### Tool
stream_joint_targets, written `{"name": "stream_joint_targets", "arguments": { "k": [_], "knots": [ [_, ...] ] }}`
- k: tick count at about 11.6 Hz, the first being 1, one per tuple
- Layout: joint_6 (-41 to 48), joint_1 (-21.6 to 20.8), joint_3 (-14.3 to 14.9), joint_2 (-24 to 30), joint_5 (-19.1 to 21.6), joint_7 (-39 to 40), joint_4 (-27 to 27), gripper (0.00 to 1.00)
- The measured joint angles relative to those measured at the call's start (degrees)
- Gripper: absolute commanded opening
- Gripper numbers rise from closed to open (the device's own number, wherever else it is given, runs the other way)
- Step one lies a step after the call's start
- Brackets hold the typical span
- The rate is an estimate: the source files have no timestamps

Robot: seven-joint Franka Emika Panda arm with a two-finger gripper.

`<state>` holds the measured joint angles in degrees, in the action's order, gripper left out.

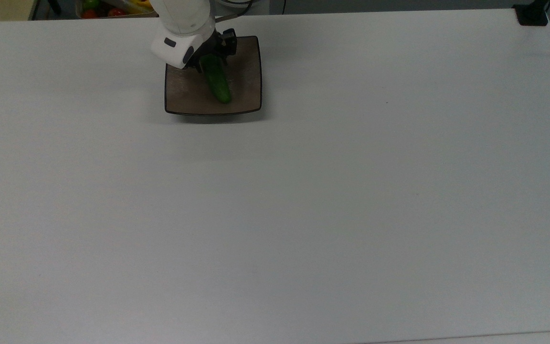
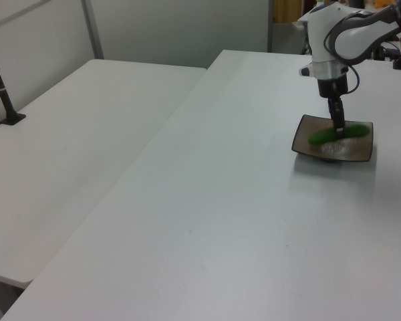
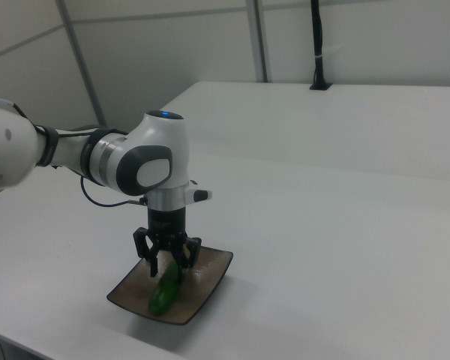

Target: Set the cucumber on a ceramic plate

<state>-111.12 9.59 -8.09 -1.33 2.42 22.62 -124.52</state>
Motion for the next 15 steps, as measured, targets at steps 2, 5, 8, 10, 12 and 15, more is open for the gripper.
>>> {"name": "stream_joint_targets", "arguments": {
  "k": [2, 5, 8, 10, 12, 15],
  "knots": [
    [0.0, 0.0, 0.0, 0.0, 0.0, -1.0, 0.0, 1.0],
    [0.0, -0.1, 0.0, 0.9, 0.0, -3.9, 2.7, 1.0],
    [5.2, -0.9, 0.0, 2.6, 0.0, -12.2, 13.0, 1.0],
    [10.2, -1.7, 0.0, 3.2, 0.0, -14.5, 20.8, 1.0],
    [15.1, -2.7, -0.1, 3.5, 0.0, -15.8, 27.2, 1.0],
    [17.7, -5.0, -0.1, 3.5, 0.0, -17.4, 31.0, 1.0]
  ]
}}
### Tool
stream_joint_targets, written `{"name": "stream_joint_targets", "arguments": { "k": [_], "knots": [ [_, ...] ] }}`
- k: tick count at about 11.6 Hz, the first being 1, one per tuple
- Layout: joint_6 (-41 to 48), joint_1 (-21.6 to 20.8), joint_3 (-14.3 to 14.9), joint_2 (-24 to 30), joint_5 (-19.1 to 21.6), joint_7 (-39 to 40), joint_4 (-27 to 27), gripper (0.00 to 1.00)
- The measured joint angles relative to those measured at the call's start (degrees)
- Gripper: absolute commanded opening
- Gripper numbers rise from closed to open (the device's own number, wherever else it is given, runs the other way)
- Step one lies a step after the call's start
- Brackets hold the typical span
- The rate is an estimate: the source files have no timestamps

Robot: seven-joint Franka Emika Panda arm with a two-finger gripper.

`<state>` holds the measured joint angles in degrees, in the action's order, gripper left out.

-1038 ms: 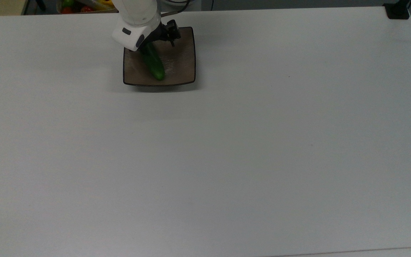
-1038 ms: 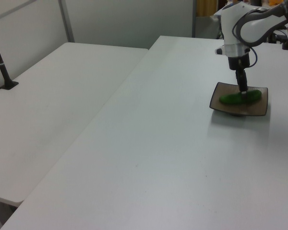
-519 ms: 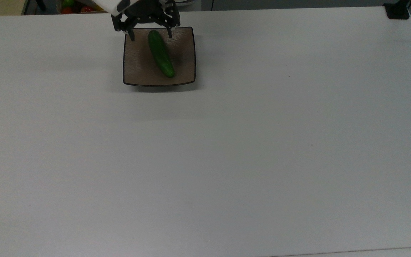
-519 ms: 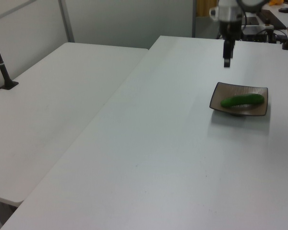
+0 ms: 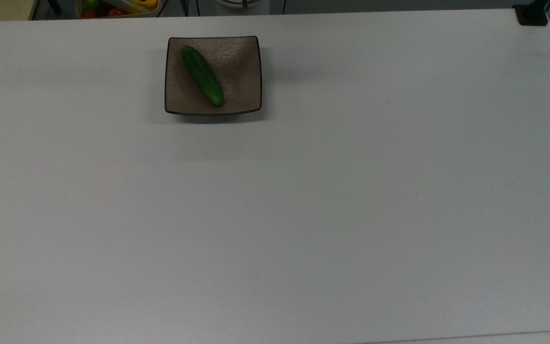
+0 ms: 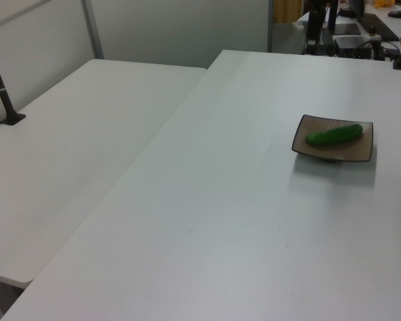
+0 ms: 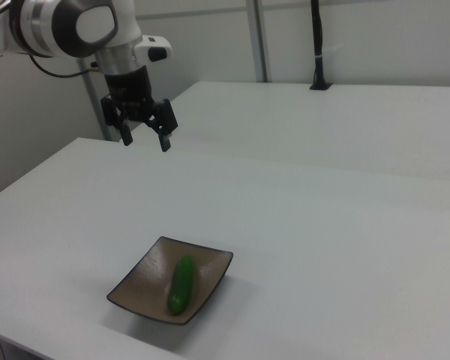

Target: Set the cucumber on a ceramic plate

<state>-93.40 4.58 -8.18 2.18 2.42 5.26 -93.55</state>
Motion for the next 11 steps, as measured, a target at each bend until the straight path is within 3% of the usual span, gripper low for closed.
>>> {"name": "stream_joint_targets", "arguments": {
  "k": [2, 5, 11],
  "knots": [
    [0.4, -0.4, 0.1, 0.2, 0.0, -0.4, 0.4, 1.0],
    [0.3, -4.0, 3.8, 0.1, 0.0, -0.4, 0.3, 1.0],
    [-5.1, -7.8, 7.5, -1.3, 0.0, 1.6, 0.0, 1.0]
  ]
}}
